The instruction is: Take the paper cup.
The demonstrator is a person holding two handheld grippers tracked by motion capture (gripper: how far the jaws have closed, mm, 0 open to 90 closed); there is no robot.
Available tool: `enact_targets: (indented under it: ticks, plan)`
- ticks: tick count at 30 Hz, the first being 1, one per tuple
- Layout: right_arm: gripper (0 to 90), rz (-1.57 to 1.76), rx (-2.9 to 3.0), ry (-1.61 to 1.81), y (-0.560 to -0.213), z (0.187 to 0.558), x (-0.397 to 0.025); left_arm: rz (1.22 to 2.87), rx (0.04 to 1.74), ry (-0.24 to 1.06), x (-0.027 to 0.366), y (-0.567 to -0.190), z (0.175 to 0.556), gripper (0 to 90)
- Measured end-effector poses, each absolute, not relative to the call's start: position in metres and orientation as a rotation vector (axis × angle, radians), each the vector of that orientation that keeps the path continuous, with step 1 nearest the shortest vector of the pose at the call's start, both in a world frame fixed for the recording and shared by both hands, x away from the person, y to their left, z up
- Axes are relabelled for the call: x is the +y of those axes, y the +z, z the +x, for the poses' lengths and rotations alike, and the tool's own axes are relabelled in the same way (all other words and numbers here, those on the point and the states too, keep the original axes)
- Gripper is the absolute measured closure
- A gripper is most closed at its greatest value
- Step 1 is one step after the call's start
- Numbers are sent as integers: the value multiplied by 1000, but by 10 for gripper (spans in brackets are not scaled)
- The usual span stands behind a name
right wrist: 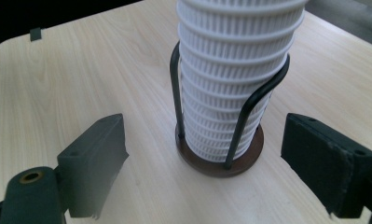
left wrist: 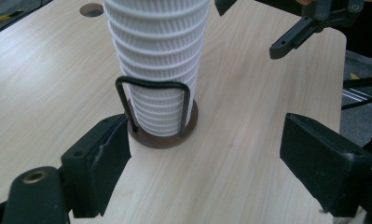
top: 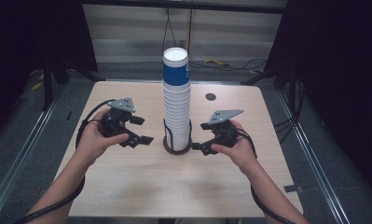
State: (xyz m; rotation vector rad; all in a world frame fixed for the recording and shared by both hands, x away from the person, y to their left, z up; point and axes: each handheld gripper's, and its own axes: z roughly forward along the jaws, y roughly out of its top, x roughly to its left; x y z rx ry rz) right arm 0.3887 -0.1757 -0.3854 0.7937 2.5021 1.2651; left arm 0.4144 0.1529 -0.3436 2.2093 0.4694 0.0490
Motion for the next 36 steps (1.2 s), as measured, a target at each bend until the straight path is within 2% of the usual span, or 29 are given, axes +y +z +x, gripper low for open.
enact_targets:
  ticks: [21, 36]
  plan:
    - [129, 754, 2485, 1297, -346, 400, -170, 2272, 434, 85, 127, -300, 435, 160]
    - [128, 753, 2458, 1330, -332, 408, -165, 2197, 437, 98, 118, -276, 448, 159]
